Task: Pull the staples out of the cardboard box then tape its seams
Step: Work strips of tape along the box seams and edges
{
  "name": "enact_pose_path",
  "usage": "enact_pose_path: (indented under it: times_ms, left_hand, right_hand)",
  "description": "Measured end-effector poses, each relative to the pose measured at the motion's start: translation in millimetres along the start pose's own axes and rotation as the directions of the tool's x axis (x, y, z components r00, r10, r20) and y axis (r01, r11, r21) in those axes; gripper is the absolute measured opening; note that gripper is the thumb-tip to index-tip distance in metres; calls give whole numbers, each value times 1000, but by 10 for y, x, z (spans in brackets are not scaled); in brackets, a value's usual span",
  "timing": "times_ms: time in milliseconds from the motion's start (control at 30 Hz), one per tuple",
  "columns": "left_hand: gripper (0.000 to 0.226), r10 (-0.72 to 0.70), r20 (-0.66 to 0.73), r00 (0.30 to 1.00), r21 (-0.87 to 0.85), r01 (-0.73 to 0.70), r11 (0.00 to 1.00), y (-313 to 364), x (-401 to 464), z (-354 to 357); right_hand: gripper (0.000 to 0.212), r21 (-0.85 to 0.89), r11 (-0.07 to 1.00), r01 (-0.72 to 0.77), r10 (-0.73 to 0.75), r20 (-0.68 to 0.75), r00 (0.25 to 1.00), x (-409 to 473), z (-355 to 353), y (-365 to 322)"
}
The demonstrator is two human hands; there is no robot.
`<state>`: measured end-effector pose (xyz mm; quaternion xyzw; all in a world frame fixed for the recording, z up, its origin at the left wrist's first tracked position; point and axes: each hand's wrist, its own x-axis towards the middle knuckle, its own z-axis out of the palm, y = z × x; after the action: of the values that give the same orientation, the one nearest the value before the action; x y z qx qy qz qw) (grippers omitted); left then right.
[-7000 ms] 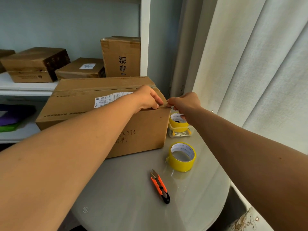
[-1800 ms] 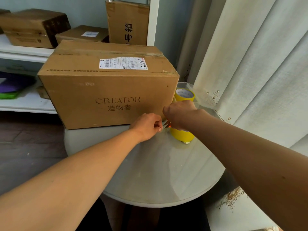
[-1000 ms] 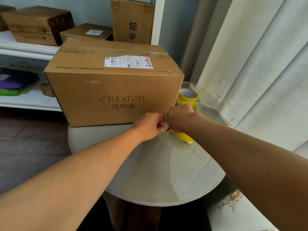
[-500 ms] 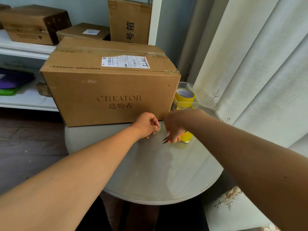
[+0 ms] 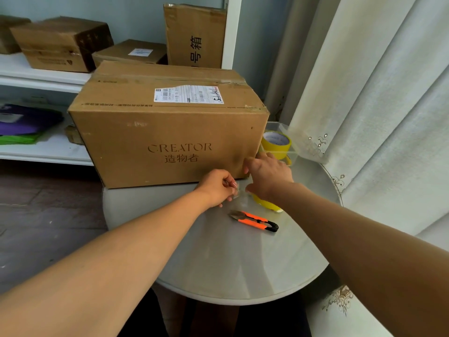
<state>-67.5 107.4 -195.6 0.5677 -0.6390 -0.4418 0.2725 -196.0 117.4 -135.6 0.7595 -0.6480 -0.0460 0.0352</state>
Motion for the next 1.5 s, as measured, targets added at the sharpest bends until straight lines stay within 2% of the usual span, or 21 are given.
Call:
enact_pose_path:
  times_ms: [100,233,300,400,467,567,700,800,900,967,1000,1067,1133,1167,1200,1333,1500]
  left_hand:
    - [18,-17,0,1000,-21,17,1000,4,-3,7]
    - [11,-67,-5,998,-78,66,995,-1,4,8]
    - [13,-143,-24,989,-172,137,976,-14,15,11]
    - [18,-304,-35,952,-352,273,895,-5,22,-7]
    - [18,-332,-48,942,-366,293,883,-10,27,-41]
    - [15,-290,-68,954,-276,262,925,-24,-5,-88]
    - [19,-141,-5,990,-127,139,982,24,-74,-189]
    - [20,-61,54,997,-35,63,997,118,-144,-320]
    - [18,-16,100,995,56,11,998,208,-191,-438]
    - [17,6,117,993,112,-19,994,270,-229,-519]
    - [17,16,121,992,136,-33,990,300,-254,-555]
    - [18,34,136,990,185,-59,981,348,-279,-608]
    - [17,48,150,987,225,-82,971,387,-315,-659]
    - [16,56,154,986,242,-93,966,407,-342,-692]
    - [14,65,158,985,256,-104,961,420,-359,-716]
    - [16,116,161,980,287,-159,945,479,-439,-799]
    - [20,139,127,982,307,-172,936,545,-510,-907]
  right_hand:
    - [39,82,997,-15,8,91,996,35,168,3]
    - [17,128,991,-32,34,-17,999,36,311,32]
    - [15,150,988,-36,42,-37,998,32,338,45]
    - [16,146,989,-26,33,-42,999,27,350,59]
    - [17,144,989,-19,25,-40,999,31,357,71]
    - [19,133,991,-9,12,-25,1000,35,332,91]
    - [32,57,998,12,-14,32,999,19,257,114]
    - [50,-7,1000,29,-28,40,999,3,240,120]
    - [70,17,1000,2,-4,92,996,10,178,118]
    - [56,94,995,-35,30,53,998,67,138,95]
    - [44,206,976,-65,62,23,998,81,108,72]
    - [31,535,840,-96,108,9,994,119,62,25]
    - [20,806,583,-104,89,64,994,108,-20,-34]
    - [17,869,484,-104,63,84,994,84,-71,-66]
    - [16,888,450,-95,42,86,995,64,-114,-91]
    - [26,831,553,-50,14,51,999,20,-235,-193]
    - [25,803,596,-11,-10,21,1000,18,-390,-269]
